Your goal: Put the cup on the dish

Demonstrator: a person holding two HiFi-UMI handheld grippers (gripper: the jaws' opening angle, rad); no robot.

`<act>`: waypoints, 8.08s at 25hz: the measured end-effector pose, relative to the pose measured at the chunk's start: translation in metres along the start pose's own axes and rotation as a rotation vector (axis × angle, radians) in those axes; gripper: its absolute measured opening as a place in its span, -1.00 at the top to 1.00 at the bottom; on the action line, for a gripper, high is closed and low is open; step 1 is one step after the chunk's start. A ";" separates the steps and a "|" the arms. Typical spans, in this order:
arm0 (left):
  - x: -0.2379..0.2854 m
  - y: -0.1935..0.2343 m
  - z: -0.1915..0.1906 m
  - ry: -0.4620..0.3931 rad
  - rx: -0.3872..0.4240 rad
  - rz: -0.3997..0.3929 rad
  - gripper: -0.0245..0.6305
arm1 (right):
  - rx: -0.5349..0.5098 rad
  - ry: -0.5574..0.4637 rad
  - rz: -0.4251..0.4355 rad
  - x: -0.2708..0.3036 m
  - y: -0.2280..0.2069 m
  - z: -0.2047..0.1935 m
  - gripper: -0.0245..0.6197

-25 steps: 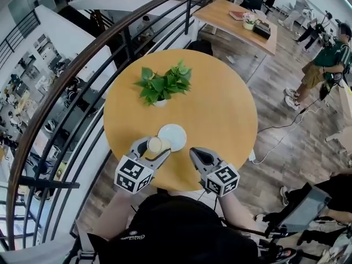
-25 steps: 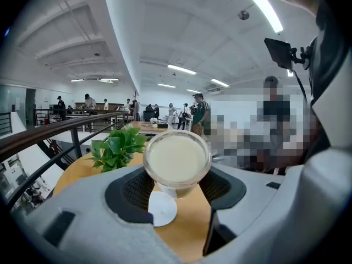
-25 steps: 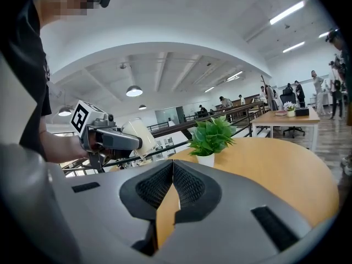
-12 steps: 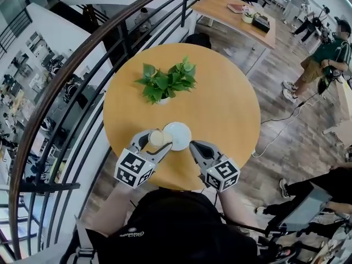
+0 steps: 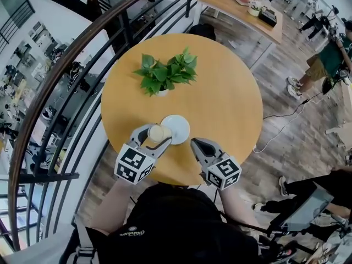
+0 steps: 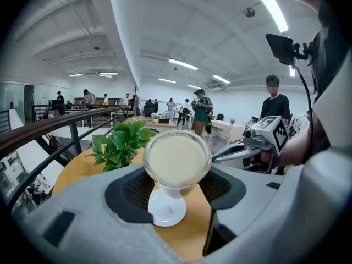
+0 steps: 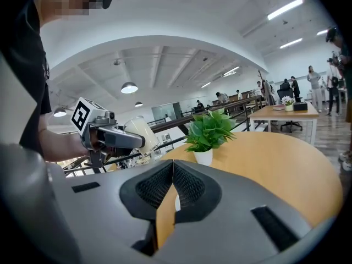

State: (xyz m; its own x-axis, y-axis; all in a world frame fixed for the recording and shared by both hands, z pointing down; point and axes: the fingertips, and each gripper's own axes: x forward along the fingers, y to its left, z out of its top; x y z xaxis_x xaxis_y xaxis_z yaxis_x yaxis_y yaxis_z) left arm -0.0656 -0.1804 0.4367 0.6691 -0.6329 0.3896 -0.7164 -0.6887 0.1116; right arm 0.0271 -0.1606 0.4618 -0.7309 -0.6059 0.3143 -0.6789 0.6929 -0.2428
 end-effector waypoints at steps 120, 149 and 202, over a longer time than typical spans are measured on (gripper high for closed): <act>0.177 0.034 -0.185 0.369 0.122 0.013 0.05 | 0.135 0.198 -0.040 0.024 -0.055 -0.119 0.91; 0.159 0.031 -0.145 0.287 0.093 0.039 0.00 | 0.104 0.171 -0.036 0.017 -0.047 -0.102 0.91; 0.047 -0.017 0.071 -0.182 0.092 0.124 0.91 | -0.247 -0.223 -0.075 -0.017 -0.016 0.112 0.91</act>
State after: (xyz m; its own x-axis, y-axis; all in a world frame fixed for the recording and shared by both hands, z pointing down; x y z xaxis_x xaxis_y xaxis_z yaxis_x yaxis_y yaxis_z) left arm -0.0078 -0.2234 0.3877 0.6076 -0.7623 0.2231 -0.7800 -0.6256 -0.0135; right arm 0.0425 -0.2057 0.3576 -0.6956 -0.7104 0.1075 -0.7136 0.7005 0.0113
